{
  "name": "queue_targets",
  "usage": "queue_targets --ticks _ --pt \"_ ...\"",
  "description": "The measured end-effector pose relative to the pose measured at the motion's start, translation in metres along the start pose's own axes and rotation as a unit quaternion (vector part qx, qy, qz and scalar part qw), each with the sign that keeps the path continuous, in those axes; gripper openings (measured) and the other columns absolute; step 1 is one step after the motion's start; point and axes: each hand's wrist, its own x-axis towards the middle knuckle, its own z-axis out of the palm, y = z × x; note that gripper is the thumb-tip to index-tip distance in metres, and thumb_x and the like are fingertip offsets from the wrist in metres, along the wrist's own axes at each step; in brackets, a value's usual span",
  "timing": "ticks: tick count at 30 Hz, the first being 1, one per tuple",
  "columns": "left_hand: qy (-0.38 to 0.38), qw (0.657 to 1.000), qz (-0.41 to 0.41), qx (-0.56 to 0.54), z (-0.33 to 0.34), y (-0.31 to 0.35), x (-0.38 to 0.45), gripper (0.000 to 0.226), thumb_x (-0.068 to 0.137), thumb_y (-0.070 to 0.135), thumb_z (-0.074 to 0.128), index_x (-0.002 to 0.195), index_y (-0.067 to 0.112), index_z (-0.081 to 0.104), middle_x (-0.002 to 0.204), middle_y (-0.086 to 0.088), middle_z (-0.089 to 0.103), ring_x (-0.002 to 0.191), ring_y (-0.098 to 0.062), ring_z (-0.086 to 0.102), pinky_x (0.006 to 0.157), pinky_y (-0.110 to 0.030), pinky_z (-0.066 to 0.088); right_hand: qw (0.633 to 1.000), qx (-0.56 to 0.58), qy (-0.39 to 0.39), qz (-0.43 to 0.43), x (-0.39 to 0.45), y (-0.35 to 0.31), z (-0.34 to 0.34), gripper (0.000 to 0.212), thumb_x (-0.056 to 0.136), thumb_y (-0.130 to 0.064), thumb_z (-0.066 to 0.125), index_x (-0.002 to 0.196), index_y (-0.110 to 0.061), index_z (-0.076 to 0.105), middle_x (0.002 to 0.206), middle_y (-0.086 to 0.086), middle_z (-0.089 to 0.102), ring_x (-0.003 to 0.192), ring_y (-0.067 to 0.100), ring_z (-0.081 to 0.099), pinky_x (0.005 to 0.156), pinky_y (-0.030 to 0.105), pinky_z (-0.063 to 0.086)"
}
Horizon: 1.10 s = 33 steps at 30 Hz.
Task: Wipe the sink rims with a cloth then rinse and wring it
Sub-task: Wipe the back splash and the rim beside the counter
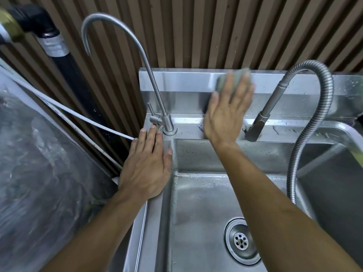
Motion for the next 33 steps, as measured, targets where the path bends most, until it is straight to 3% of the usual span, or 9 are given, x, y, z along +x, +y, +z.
queue_targets --ticks 3,9,13,17,19,23,26,29,33 --pt "-0.005 1.000 0.008 0.011 0.000 0.000 0.004 0.079 0.097 0.052 -0.005 0.164 0.012 0.008 0.172 -0.004 -0.003 0.159 -0.022 -0.007 0.129 -0.041 -0.002 0.996 0.022 0.012 0.090 0.003 -0.014 0.000 0.062 0.111 -0.040 0.027 0.164 -0.010 0.016 0.170 0.027 0.005 0.157 0.050 0.000 0.127 0.060 0.006" --pt "-0.005 1.000 0.012 -0.004 -0.001 -0.002 0.005 0.074 0.099 0.050 0.000 0.164 0.014 0.010 0.173 0.002 -0.001 0.159 -0.019 -0.005 0.129 -0.039 0.000 0.969 -0.002 -0.059 -0.239 -0.008 -0.039 0.013 0.052 0.112 -0.034 0.028 0.163 -0.020 0.027 0.171 0.015 0.020 0.158 0.039 0.014 0.129 0.052 0.013" --pt "-0.003 1.000 0.013 0.000 -0.003 0.000 0.006 0.077 0.097 0.049 0.000 0.164 0.012 0.014 0.173 0.000 0.006 0.159 -0.021 0.000 0.128 -0.041 0.003 0.999 0.024 0.030 0.005 0.011 0.010 -0.007 0.054 0.112 -0.031 0.027 0.164 -0.017 0.023 0.172 0.019 0.011 0.159 0.038 0.009 0.130 0.041 0.003" --pt "-0.006 1.000 0.008 -0.004 -0.003 0.001 0.006 0.077 0.097 0.050 0.000 0.164 0.014 0.012 0.173 0.002 0.003 0.159 -0.020 -0.002 0.129 -0.041 0.002 0.946 0.164 0.111 0.257 0.029 -0.026 -0.007 0.055 0.111 -0.029 0.033 0.162 -0.011 0.026 0.171 0.020 0.008 0.158 0.040 0.007 0.127 0.033 -0.003" --pt "-0.008 1.000 0.005 -0.007 -0.003 0.001 0.007 0.075 0.098 0.049 0.001 0.164 0.015 0.010 0.173 0.003 0.000 0.159 -0.019 -0.005 0.129 -0.040 0.001 0.962 0.148 0.088 0.210 0.018 -0.057 -0.001 0.056 0.110 -0.033 0.031 0.163 -0.013 0.026 0.171 0.020 0.010 0.158 0.044 0.003 0.128 0.046 -0.003" --pt "-0.011 1.000 0.006 -0.018 -0.003 -0.001 0.007 0.075 0.098 0.050 0.002 0.164 0.016 0.009 0.173 0.004 -0.003 0.159 -0.017 -0.008 0.129 -0.039 -0.001 0.992 0.090 -0.032 -0.078 -0.016 -0.055 0.012 0.052 0.112 -0.031 0.033 0.162 -0.020 0.028 0.172 0.014 0.015 0.159 0.039 0.006 0.129 0.055 0.007" --pt "-0.009 1.000 0.008 -0.019 -0.002 -0.002 0.007 0.075 0.098 0.050 0.003 0.164 0.016 0.011 0.173 0.004 0.000 0.159 -0.018 -0.006 0.129 -0.040 0.000 0.995 0.076 0.052 0.042 0.005 -0.018 0.004 0.053 0.112 -0.032 0.029 0.162 -0.018 0.028 0.171 0.017 0.017 0.158 0.040 0.010 0.131 0.043 0.000" --pt "-0.011 1.000 0.009 -0.022 -0.002 -0.002 0.007 0.075 0.098 0.051 0.002 0.164 0.017 0.010 0.173 0.004 -0.001 0.159 -0.017 -0.007 0.129 -0.040 0.000 0.933 0.178 0.168 0.262 0.032 -0.006 -0.006 0.054 0.111 -0.021 0.033 0.160 -0.001 0.026 0.169 0.025 0.016 0.158 0.043 0.009 0.118 0.012 -0.019" --pt "-0.011 1.000 0.007 -0.022 -0.001 -0.002 0.008 0.075 0.098 0.051 0.002 0.164 0.017 0.009 0.173 0.005 -0.001 0.159 -0.017 -0.008 0.129 -0.040 0.000 0.910 0.259 0.161 0.280 0.021 -0.049 -0.007 0.053 0.110 -0.015 0.038 0.160 -0.001 0.027 0.168 0.030 0.009 0.157 0.046 0.002 0.121 0.017 -0.018"
